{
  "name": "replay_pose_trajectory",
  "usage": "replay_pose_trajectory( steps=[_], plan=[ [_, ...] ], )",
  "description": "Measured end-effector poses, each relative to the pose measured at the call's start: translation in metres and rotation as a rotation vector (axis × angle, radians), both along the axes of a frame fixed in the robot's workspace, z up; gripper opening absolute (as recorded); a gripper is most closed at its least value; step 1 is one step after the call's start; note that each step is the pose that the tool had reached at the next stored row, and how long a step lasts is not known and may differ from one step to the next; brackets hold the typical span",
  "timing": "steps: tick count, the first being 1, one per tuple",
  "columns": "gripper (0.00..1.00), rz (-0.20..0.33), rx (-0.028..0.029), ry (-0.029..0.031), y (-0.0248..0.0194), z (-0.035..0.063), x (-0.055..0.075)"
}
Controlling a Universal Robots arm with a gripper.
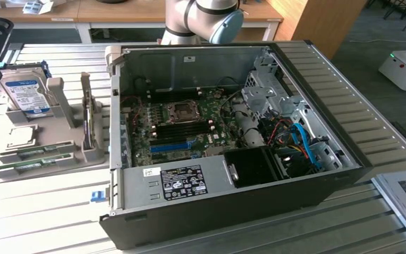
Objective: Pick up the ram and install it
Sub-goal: 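Pick up the ram and move it above insertion slot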
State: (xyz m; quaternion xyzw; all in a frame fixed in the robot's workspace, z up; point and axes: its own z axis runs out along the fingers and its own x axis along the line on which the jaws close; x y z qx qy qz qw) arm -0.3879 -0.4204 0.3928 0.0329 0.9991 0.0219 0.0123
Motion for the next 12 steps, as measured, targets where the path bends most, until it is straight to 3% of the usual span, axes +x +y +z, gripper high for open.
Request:
replay_pose_trajectory(
  steps=[4,12],
  plan=[
    [0.1,0.026,0.0,-0.0001,0.0,0.0,0.0],
    [0.1,0.143,-0.0001,-0.0001,0.0,-0.0001,0.0]
  ],
)
